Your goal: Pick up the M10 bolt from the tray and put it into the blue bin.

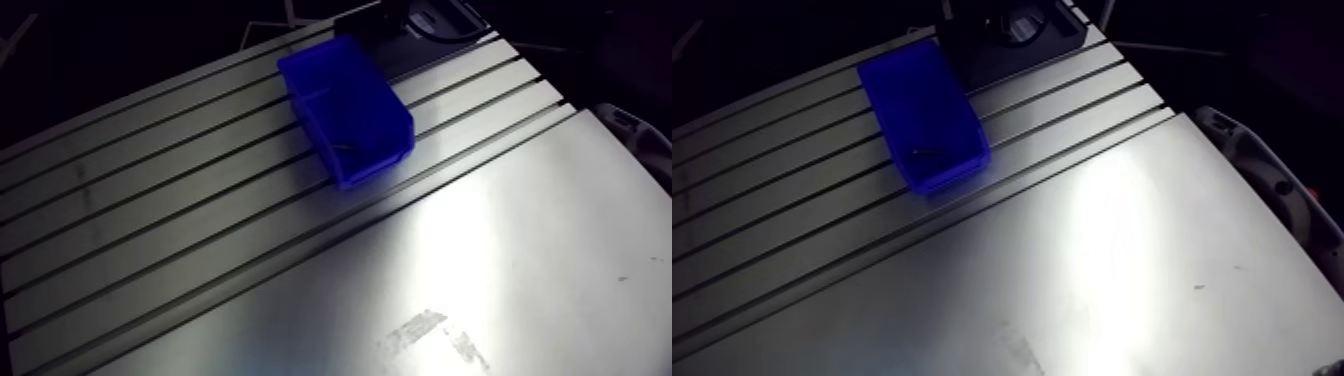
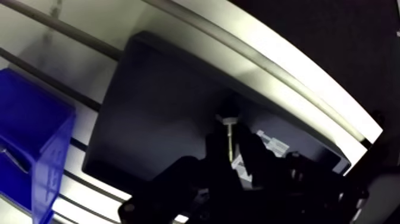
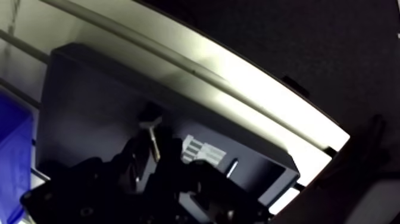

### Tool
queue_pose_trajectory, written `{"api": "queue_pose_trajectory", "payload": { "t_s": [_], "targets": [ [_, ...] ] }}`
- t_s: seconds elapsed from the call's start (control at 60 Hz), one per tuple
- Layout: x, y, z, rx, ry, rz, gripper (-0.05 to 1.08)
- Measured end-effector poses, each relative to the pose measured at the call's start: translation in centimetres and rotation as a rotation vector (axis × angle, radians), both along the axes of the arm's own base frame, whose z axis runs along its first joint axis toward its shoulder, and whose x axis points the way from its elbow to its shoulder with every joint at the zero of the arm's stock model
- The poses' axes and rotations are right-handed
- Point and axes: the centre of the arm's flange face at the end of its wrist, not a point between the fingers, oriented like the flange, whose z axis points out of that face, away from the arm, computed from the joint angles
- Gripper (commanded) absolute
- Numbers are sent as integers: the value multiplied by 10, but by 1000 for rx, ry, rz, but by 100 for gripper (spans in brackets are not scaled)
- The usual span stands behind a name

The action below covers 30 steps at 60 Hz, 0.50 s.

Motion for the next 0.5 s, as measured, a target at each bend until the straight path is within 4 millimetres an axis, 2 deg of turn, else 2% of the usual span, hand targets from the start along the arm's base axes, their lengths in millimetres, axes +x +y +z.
{"api": "queue_pose_trajectory", "payload": {
  "t_s": [0.267, 0.283, 0.3, 0.317, 0.5],
  "targets": [
    [0, 1, 0, 5, 2, 0, 74],
    [0, 1, 0, 5, 2, 0, 74],
    [0, 1, 0, 5, 2, 0, 82],
    [0, 1, 0, 8, 3, 1, 84],
    [0, 0, 0, 9, 6, 5, 94]
  ]
}}
